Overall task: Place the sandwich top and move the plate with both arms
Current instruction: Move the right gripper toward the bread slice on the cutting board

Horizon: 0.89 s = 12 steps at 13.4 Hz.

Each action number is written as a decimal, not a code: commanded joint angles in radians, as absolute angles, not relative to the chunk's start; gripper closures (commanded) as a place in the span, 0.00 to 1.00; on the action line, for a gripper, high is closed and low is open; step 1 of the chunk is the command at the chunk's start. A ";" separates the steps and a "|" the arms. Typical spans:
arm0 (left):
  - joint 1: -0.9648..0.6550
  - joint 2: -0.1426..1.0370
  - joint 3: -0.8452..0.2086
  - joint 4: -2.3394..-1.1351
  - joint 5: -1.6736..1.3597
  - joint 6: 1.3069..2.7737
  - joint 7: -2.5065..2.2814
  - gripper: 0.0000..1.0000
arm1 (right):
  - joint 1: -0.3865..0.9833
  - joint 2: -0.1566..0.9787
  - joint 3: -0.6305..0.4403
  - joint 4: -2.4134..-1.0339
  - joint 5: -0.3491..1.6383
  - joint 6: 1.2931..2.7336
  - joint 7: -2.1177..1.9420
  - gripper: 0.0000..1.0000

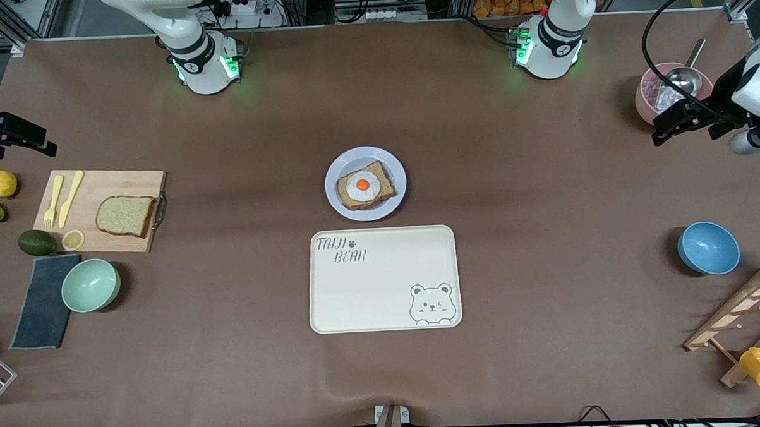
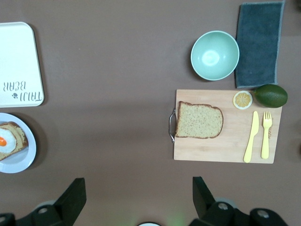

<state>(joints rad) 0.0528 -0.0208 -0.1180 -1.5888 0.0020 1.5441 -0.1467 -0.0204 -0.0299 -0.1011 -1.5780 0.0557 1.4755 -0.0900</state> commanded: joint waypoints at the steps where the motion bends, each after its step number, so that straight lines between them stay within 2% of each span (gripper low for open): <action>1: 0.060 -0.015 -0.117 -1.568 -0.012 1.525 -0.137 0.00 | -0.035 -0.049 -0.087 -1.585 0.060 1.480 -0.083 0.00; 6: 0.060 -0.012 -0.112 -1.554 -0.008 1.525 -0.149 0.00 | -0.035 -0.046 -0.089 -1.585 0.060 1.483 -0.084 0.00; 12: 0.061 -0.002 -0.112 -1.565 -0.012 1.522 -0.147 0.00 | -0.141 0.046 -0.091 -1.666 0.060 1.617 -0.224 0.00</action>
<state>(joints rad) 0.0542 -0.0091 -0.1114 -1.5800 0.0020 1.5435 -0.1477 -0.0970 0.0152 -0.1016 -1.6408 0.0560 1.5862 -0.1824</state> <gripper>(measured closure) 0.000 0.000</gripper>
